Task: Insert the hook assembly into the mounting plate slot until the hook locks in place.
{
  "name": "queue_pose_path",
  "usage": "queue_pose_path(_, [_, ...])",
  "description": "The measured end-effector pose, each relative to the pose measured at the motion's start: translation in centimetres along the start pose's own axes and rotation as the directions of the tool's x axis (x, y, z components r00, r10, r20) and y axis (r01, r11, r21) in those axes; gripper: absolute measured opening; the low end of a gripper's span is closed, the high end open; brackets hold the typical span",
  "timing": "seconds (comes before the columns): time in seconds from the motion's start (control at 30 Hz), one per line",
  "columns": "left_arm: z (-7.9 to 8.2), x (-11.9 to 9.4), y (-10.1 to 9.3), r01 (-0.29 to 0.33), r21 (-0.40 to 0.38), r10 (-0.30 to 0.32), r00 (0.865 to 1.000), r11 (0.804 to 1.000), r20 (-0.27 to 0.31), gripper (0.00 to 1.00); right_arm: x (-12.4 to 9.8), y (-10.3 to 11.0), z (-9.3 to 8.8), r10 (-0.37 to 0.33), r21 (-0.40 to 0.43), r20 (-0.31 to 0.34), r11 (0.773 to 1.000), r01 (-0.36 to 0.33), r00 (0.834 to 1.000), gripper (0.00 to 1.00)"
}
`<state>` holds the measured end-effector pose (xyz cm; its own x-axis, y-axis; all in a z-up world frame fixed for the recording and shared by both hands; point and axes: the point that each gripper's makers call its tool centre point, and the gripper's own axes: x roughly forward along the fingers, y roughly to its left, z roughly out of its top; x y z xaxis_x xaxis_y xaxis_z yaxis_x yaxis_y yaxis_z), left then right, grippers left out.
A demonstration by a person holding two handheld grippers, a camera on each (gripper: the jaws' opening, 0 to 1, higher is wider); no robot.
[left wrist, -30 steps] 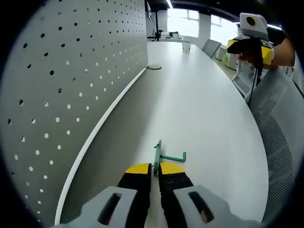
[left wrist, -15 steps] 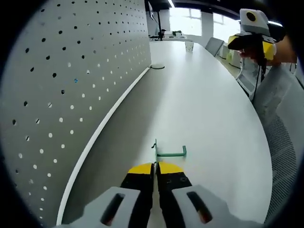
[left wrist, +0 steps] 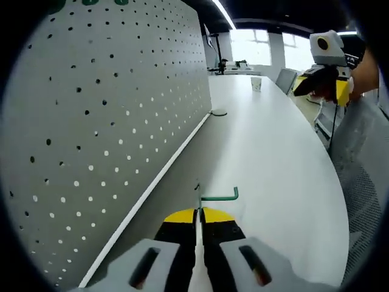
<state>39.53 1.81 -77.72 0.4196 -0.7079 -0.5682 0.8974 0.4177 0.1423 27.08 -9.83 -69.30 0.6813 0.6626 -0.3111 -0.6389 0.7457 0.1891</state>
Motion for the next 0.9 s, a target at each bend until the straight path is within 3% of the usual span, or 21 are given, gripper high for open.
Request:
queue_pose_path(0.2, [1.1,-1.6,0.7,-0.045,-0.043,0.047,0.998,0.998,0.048,0.02,0.2,0.1,-0.2,0.000,-0.014,-0.014,1.000,-0.001,1.000,0.43])
queue_pose_path(0.27, [1.8,-1.9,0.6,-0.035,-0.114,0.045,0.995,0.993,0.088,0.02,0.2,0.1,-0.2,0.002,-0.016,-0.015,1.000,-0.003,1.000,0.43])
queue_pose_path(0.63, [3.3,-4.3,0.8,-0.084,-0.122,0.102,0.983,0.989,0.152,0.02,0.0,-0.3,0.6,-0.005,-0.002,0.022,1.000,0.005,1.000,0.43])
queue_pose_path(0.9, [4.7,-6.2,1.5,-0.104,-0.150,0.136,0.965,0.983,0.222,0.02,0.1,-0.4,0.9,-0.009,0.005,0.035,1.000,0.009,0.999,0.43])
